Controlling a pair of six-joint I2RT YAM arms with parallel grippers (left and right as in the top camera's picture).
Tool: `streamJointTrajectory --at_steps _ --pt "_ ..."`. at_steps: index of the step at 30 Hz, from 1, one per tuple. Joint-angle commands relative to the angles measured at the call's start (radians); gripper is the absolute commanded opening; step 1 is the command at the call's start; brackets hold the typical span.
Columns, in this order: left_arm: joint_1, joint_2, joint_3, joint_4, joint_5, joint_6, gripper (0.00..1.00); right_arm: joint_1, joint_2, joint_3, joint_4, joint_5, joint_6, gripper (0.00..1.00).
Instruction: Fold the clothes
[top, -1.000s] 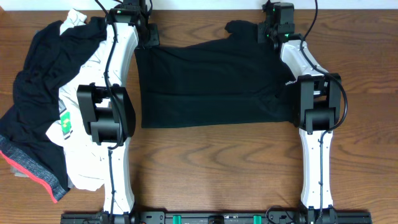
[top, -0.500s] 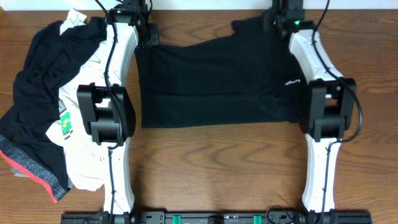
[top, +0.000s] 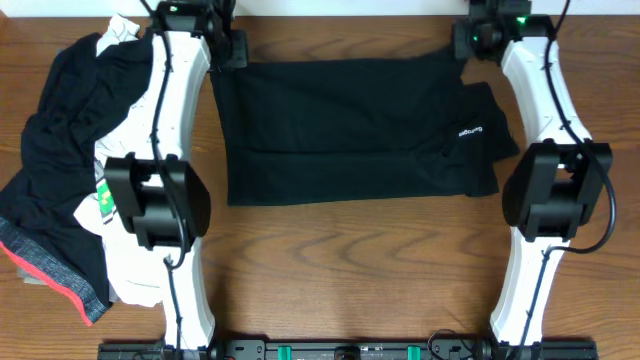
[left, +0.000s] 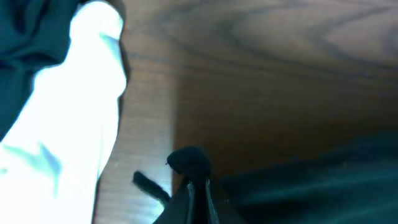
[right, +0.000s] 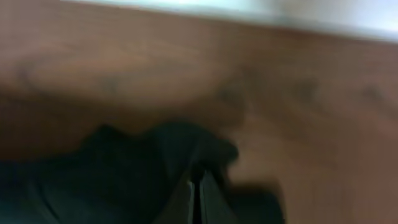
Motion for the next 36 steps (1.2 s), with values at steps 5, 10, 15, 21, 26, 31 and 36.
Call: streamJointTrajectory --at_steps 5,10,15,21,26,31,36 --pt "0.003 -0.004 0.003 -0.154 -0.026 0.032 0.06 -0.028 -0.052 0.013 -0.161 -0.089 -0.069 0.01" --pt "-0.001 -0.004 -0.002 -0.221 -0.025 0.028 0.06 -0.031 -0.060 0.013 -0.240 -0.083 -0.073 0.01" --pt "-0.005 -0.004 -0.025 -0.282 -0.025 0.028 0.06 -0.046 -0.063 0.013 -0.335 -0.072 -0.058 0.01" --pt "-0.012 -0.002 -0.098 -0.286 -0.002 0.028 0.06 -0.061 -0.063 0.013 -0.436 -0.071 -0.063 0.01" --pt "-0.012 0.000 -0.184 -0.268 -0.002 0.028 0.06 -0.068 -0.063 0.013 -0.501 -0.071 -0.066 0.01" --pt "-0.011 0.000 -0.236 -0.257 -0.002 0.028 0.51 -0.066 -0.063 0.011 -0.509 -0.071 -0.066 0.32" --pt "-0.011 0.000 -0.235 -0.257 -0.002 0.028 0.98 -0.067 -0.063 0.011 -0.515 -0.070 -0.066 0.74"
